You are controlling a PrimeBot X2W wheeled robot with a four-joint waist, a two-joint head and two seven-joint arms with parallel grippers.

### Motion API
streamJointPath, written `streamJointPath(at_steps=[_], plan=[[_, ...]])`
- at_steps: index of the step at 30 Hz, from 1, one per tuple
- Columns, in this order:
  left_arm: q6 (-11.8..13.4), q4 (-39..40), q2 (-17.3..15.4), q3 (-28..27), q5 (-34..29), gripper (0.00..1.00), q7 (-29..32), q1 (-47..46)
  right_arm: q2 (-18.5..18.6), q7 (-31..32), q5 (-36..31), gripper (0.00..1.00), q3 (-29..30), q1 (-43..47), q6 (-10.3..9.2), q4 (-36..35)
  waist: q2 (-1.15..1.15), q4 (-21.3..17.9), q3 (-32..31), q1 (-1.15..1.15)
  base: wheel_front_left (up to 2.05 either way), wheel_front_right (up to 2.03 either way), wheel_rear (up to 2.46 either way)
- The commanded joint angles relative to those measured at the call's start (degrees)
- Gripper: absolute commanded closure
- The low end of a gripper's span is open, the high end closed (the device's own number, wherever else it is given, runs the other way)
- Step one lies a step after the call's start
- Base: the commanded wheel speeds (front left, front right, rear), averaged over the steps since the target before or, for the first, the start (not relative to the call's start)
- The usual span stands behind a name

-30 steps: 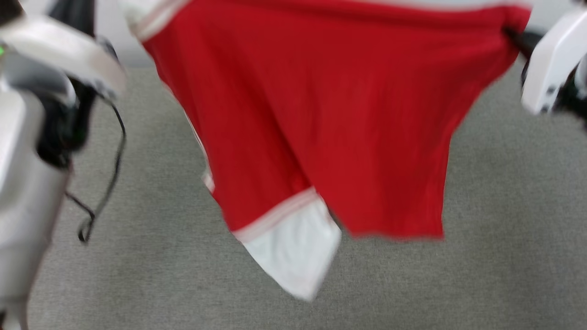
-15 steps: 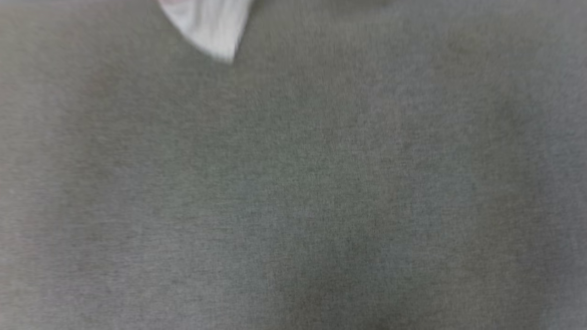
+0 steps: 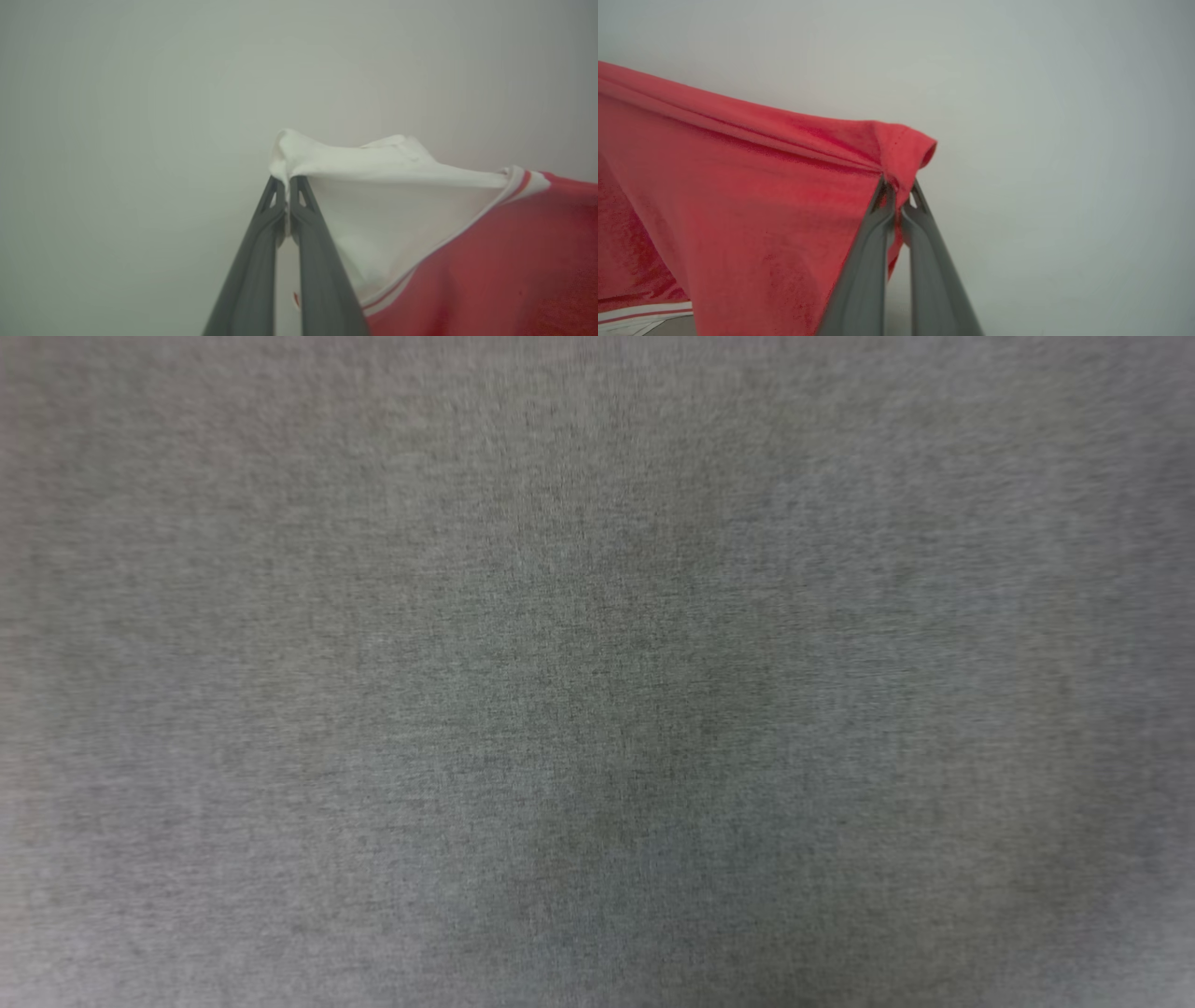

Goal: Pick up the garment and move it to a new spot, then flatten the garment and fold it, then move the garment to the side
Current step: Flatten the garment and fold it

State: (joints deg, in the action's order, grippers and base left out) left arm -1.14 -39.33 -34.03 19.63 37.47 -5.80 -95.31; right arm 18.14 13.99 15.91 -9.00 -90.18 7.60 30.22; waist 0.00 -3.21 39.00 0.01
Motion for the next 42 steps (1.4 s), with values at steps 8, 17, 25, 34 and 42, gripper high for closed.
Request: streamJointPath(at_steps=[8,17,25,34,42], plan=[[-2.6,-7.3,1.2,0.0,1.3,1.0,-3.1,-1.0,0.6,-3.7,2.3,1.0,-4.0,-5.4,-0.18,8.2,0.0,1.0,6.8,-0.01,0.0,0.0,0.0],[-5.0,-14.8,4.2,0.8,3.3,1.0,-6.3,2.5,1.0,-8.0,7.0,1.0,-9.0,-4.4,-0.18,16.6,0.0,2.2,5.1,-0.01,0.0,0.0,0.0],[-6.1,-17.6,7.0,1.1,6.9,1.0,-8.8,15.0,3.3,-12.2,11.9,1.0,-15.0,8.0,-0.18,18.2,0.0,4.5,-4.9,-0.01,0.0,0.0,0.0],[-6.2,-11.5,6.1,0.1,12.1,1.0,-9.5,47.0,6.8,-13.1,19.1,1.0,-19.7,39.5,-0.24,10.5,0.0,4.8,-22.3,-0.01,0.0,0.0,0.0],[-1.0,0.5,7.3,-3.1,11.0,1.0,-9.5,70.4,9.4,-12.7,20.9,1.0,-16.8,58.1,-0.2,3.7,0.0,5.4,-30.2,-0.01,0.0,0.0,0.0]])
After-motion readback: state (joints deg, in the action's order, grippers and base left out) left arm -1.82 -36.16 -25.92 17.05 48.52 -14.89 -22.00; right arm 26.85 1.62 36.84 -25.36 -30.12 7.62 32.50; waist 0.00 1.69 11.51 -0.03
